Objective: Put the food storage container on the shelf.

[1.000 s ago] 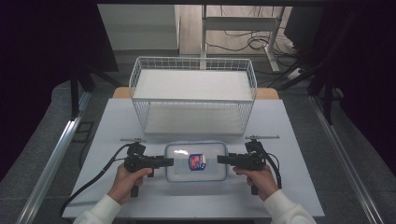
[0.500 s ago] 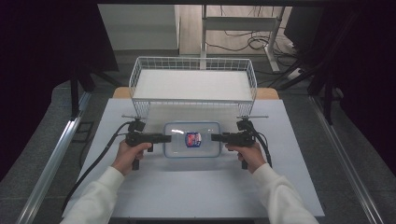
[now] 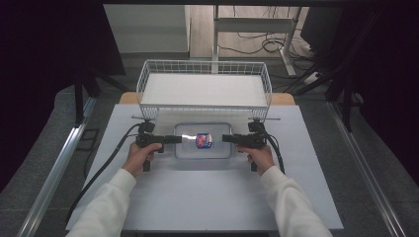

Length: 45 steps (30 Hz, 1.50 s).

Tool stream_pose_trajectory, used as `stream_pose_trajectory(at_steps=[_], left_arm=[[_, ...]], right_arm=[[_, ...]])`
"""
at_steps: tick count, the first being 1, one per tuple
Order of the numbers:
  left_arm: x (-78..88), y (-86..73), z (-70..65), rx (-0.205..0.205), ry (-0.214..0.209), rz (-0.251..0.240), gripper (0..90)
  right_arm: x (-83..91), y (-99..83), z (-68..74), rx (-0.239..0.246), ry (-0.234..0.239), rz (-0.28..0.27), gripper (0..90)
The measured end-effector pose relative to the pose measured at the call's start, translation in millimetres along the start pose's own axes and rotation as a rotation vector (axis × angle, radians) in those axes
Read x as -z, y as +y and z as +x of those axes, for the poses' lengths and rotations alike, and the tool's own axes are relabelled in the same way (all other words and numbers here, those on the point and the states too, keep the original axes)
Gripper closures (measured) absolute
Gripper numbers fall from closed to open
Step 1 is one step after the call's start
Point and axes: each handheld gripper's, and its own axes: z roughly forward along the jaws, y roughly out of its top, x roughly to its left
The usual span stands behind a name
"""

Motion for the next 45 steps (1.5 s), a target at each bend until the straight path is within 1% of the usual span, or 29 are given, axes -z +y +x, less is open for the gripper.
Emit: stream_pose_trajectory(at_steps=[1, 3, 5, 7, 8, 10, 12, 15, 16, 19, 21, 22, 23, 24, 27, 28, 29, 30, 31, 32, 34, 36, 38, 40, 41, 43, 45], left_arm=[[-0.4, 0.2, 0.3, 0.002, 0.0, -0.002, 51.4], [-1.0, 0.3, 0.4, 0.004, 0.002, -0.007, 51.4], [-1.9, 0.4, 0.6, 0.015, 0.005, -0.016, 51.2], [-2.4, 1.0, 1.5, 0.034, 0.007, -0.018, 51.1], [-3.0, 1.3, 1.5, 0.053, 0.011, -0.023, 51.0], [-4.0, 2.2, 2.2, 0.074, 0.015, -0.026, 50.8], [-4.5, 2.9, 4.6, 0.068, 0.012, -0.027, 50.8], [-5.6, 3.1, 5.9, 0.084, 0.009, -0.033, 50.7], [-5.9, 3.4, 7.7, 0.07, 0.013, -0.036, 50.6], [-6.6, 3.3, 8.7, 0.071, 0.015, -0.041, 50.3], [-7.3, 3.0, 8.1, 0.076, 0.023, -0.044, 49.2], [-8.0, 2.8, 7.7, 0.078, 0.037, -0.047, 48.3], [-8.6, 2.5, 7.3, 0.085, 0.046, -0.051, 45.5], [-8.6, 2.3, 7.5, 0.081, 0.051, -0.052, 44.0], [-7.8, 1.6, 6.2, 0.057, 0.087, -0.063, 40.2], [-7.6, 0.9, 3.2, 0.08, 0.076, -0.076, 39.6], [-5.9, 0.5, 2.8, 0.06, 0.084, -0.082, 38.9], [-4.2, -0.2, 0.7, 0.059, 0.09, -0.085, 37.9], [-2.7, -0.9, -1.3, 0.047, 0.094, -0.09, 37.0], [0.4, -2.0, -2.5, 0.015, 0.099, -0.075, 36.5], [5.5, -5.7, -9.5, -0.003, 0.105, -0.073, 35.5], [12.6, -10.9, -16.3, -0.038, 0.115, -0.07, 34.9], [21.4, -17.8, -22.6, -0.068, 0.124, -0.081, 34.0], [31.0, -27.2, -29.3, -0.097, 0.147, -0.091, 32.9], [34.8, -31.7, -31.9, -0.12, 0.157, -0.084, 32.3], [40.3, -40.4, -37.4, -0.164, 0.18, -0.07, 31.8], [45.5, -50.2, -42.2, -0.214, 0.212, -0.05, 31.5]], right_arm=[[-0.7, -0.6, -1.1, -0.01, -0.001, -0.003, 43.1], [-1.3, -1.0, -1.8, -0.008, -0.007, -0.002, 42.4], [-1.8, -1.6, -1.6, -0.005, -0.013, -0.001, 41.6], [-2.8, -1.8, -1.3, 0.006, -0.023, -0.003, 40.7], [-3.6, -1.9, -0.9, 0.003, -0.028, -0.009, 40.2], [-5.8, -2.2, -1.0, -0.014, -0.04, -0.023, 39.6], [-6.7, -2.0, -1.6, -0.034, -0.044, -0.029, 39.6], [-8.0, -2.1, -2.7, -0.05, -0.047, -0.039, 39.4], [-8.6, -2.2, -3.1, -0.056, -0.048, -0.044, 39.4], [-9.4, -2.3, -3.3, -0.074, -0.052, -0.049, 39.0], [-9.9, -2.6, -3.2, -0.075, -0.058, -0.053, 38.3], [-9.9, -2.7, -3.0, -0.073, -0.065, -0.051, 38.0], [-10.2, -3.1, -1.9, -0.074, -0.087, -0.056, 36.0], [-9.9, -3.3, -1.5, -0.069, -0.105, -0.058, 35.5], [-6.6, -2.9, 1.0, -0.059, -0.12, -0.08, 34.7], [-5.0, -2.7, 2.4, -0.053, -0.129, -0.09, 34.2], [-2.9, -2.6, 3.7, -0.045, -0.14, -0.096, 33.2], [-1.0, -2.8, 5.3, -0.04, -0.144, -0.101, 32.3], [1.4, -3.8, 7.0, -0.033, -0.149, -0.106, 32.3], [4.2, -5.3, 8.8, -0.023, -0.159, -0.114, 32.2], [11.1, -8.9, 11.3, -0.001, -0.18, -0.125, 32.0], [18.8, -12.1, 13.7, 0.023, -0.202, -0.129, 32.1], [27.2, -15.9, 17.5, 0.08, -0.223, -0.13, 32.9], [34.6, -20.4, 23.3, 0.15, -0.245, -0.121, 35.7], [38.9, -24.0, 27.5, 0.199, -0.257, -0.119, 37.4], [45.7, -30.3, 34.2, 0.28, -0.278, -0.114, 39.9], [50.9, -36.2, 40.7, 0.338, -0.289, -0.112, 42.8]])
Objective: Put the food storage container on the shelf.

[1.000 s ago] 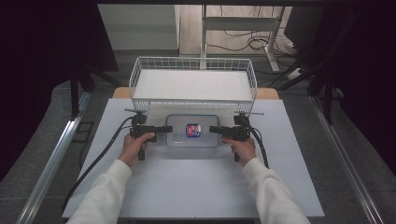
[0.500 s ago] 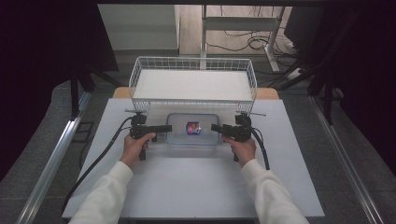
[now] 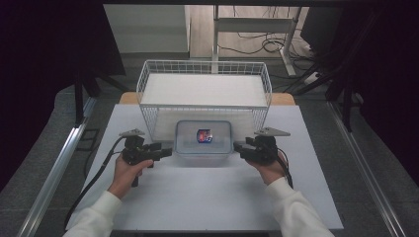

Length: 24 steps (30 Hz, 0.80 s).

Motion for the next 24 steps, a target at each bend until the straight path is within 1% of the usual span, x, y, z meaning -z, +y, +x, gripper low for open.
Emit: stream_pose_trajectory(at_steps=[1, 2, 3, 4, 5, 6, 8, 9, 10, 12, 14, 15, 18, 20, 24], left_arm=[[2.8, -4.4, -3.6, -0.027, 0.019, 0.014, 31.1], [4.5, -7.1, -5.7, -0.04, 0.029, 0.016, 30.8], [7.1, -11.6, -8.2, -0.042, 0.024, 0.017, 30.8], [8.5, -14.2, -9.3, -0.04, 0.016, 0.02, 30.7], [10.5, -17.6, -10.7, -0.042, 0.009, 0.026, 30.7], [12.5, -20.7, -12.6, -0.047, 0.011, 0.036, 30.4], [17.9, -27.2, -20.0, -0.083, 0.033, 0.051, 29.9], [20.5, -30.0, -23.3, -0.093, 0.03, 0.051, 29.9], [22.3, -32.1, -25.6, -0.094, 0.024, 0.051, 29.9], [26.8, -37.4, -31.1, -0.098, 0.015, 0.053, 29.8], [30.5, -42.2, -35.7, -0.108, 0.024, 0.063, 29.7], [32.2, -44.0, -37.6, -0.114, 0.029, 0.07, 29.5], [37.8, -46.8, -41.3, -0.135, 0.04, 0.067, 29.4], [39.0, -48.2, -41.5, -0.134, 0.039, 0.063, 29.5], [33.3, -51.7, -42.5, -0.147, 0.05, 0.093, 29.5]], right_arm=[[4.0, -1.8, 3.8, 0.03, -0.006, -0.002, 44.7], [8.4, -4.3, 8.8, 0.059, -0.008, -0.004, 47.5], [10.8, -5.9, 11.7, 0.073, -0.005, -0.003, 50.4], [14.0, -9.0, 16.2, 0.092, 0.008, -0.003, 55.2], [15.6, -10.6, 19.0, 0.102, 0.014, 0.002, 58.2], [17.1, -12.9, 22.6, 0.116, 0.027, 0.008, 63.4], [17.9, -17.4, 29.8, 0.155, 0.048, 0.029, 72.7], [16.5, -20.8, 33.7, 0.167, 0.066, 0.045, 76.8], [14.1, -23.7, 36.7, 0.177, 0.078, 0.064, 81.1], [7.9, -28.4, 42.4, 0.204, 0.091, 0.098, 84.5], [-2.5, -33.5, 49.8, 0.238, 0.095, 0.13, 87.4], [-6.5, -34.7, 52.3, 0.247, 0.096, 0.14, 87.8], [-22.2, -37.2, 62.6, 0.286, 0.093, 0.175, 88.8], [-32.8, -37.5, 69.0, 0.304, 0.094, 0.181, 89.1], [-49.5, -35.9, 76.2, 0.324, 0.082, 0.195, 89.1]])
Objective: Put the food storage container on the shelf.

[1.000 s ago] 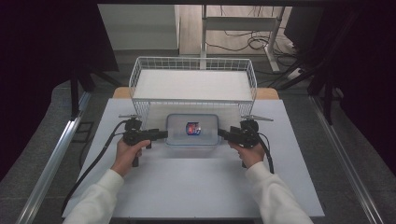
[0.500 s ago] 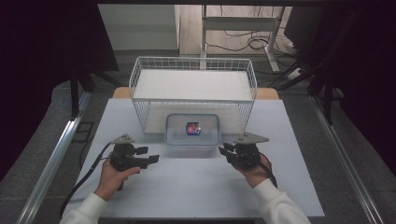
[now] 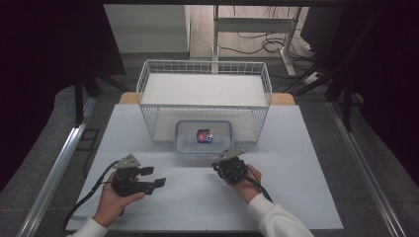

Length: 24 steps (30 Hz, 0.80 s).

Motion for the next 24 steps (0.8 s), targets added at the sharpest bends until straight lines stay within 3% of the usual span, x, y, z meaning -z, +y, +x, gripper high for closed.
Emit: stream_pose_trajectory(at_steps=[7, 13, 24], left_arm=[[1.2, -0.1, 1.8, 0.0, 0.01, -0.008, 29.6], [0.3, -1.0, 0.9, -0.009, 0.008, -0.002, 29.7], [1.1, -0.9, 2.1, -0.007, 0.007, -0.004, 29.7]], right_arm=[[-31.1, 9.6, 5.6, 0.013, -0.005, 0.018, 89.2], [-47.2, 16.5, 10.7, 0.017, -0.025, 0.02, 89.2], [-46.5, 26.9, -0.7, -0.054, -0.024, -0.023, 89.3]])
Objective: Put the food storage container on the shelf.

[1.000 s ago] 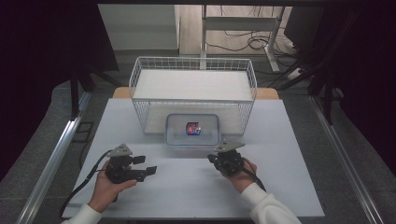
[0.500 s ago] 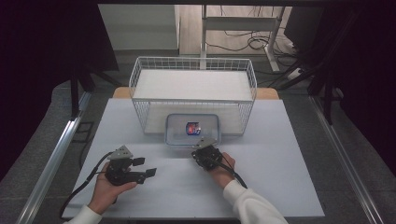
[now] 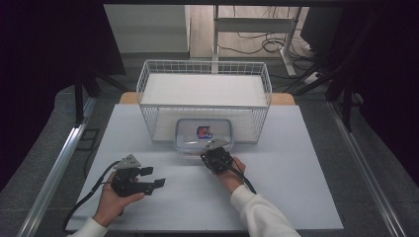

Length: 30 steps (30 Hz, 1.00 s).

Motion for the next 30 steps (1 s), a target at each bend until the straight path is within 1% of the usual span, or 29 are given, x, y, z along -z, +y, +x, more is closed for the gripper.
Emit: stream_pose_trajectory(at_steps=[3, 4, 9, 13, 16, 18, 21, 23, 26, 30], left_arm=[[-0.2, -0.1, 0.4, 0.001, 0.001, 0.0, 29.7], [-0.3, -0.3, 0.7, 0.0, 0.001, 0.002, 29.7], [0.8, -0.7, 1.8, -0.003, 0.004, -0.001, 30.0], [1.3, -0.5, 2.0, -0.002, 0.003, -0.004, 30.1], [0.9, -0.5, 2.2, -0.002, 0.003, -0.002, 30.0], [0.7, -0.5, 2.4, -0.002, 0.004, -0.002, 30.0], [0.7, -0.3, 3.0, -0.005, 0.008, 0.0, 30.1], [1.2, -0.3, 3.3, -0.004, 0.009, 0.0, 30.1], [1.7, -0.3, 3.7, -0.007, 0.012, -0.002, 30.0], [1.7, 0.2, 4.1, -0.001, 0.006, -0.003, 30.0]], right_arm=[[-1.1, 4.5, -1.5, -0.006, -0.003, -0.012, 89.3], [-1.7, 5.8, -2.1, -0.01, -0.011, -0.014, 89.3], [-5.7, 10.1, -9.6, -0.067, -0.014, -0.018, 89.3], [-9.3, 14.5, -15.6, -0.088, -0.032, -0.016, 89.3], [-12.3, 17.2, -20.9, -0.107, -0.033, -0.018, 89.3], [-14.2, 19.5, -23.6, -0.111, -0.04, -0.015, 89.3], [-17.6, 23.0, -28.4, -0.134, -0.045, -0.015, 89.3], [-20.5, 25.4, -31.2, -0.146, -0.059, -0.02, 89.3], [-23.5, 28.3, -35.2, -0.167, -0.06, -0.022, 89.3], [-26.1, 30.9, -38.7, -0.182, -0.068, -0.021, 89.3]])
